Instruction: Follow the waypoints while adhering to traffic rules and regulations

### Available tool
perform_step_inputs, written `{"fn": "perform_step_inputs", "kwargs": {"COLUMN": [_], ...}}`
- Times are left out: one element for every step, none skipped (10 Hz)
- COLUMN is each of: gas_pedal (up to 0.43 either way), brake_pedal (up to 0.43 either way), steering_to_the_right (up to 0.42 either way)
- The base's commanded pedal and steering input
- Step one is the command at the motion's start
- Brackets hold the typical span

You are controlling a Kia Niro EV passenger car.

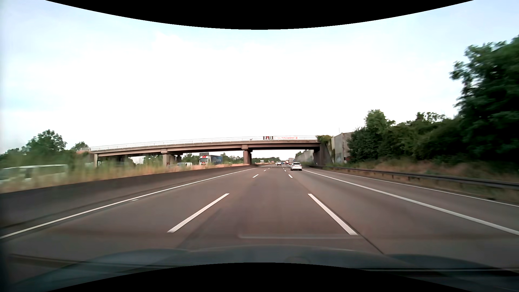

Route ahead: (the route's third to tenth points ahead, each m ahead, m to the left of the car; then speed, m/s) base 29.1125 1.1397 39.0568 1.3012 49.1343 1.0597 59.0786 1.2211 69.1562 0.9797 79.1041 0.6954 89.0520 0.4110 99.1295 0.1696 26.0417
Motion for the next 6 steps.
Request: {"fn": "perform_step_inputs", "kwargs": {"gas_pedal": [0.189, 0.189, 0.189, 0.189, 0.189, 0.189], "brake_pedal": [0.0, 0.0, 0.0, 0.0, 0.0, 0.0], "steering_to_the_right": [-0.002, -0.002, -0.002, -0.002, -0.002, -0.002]}}
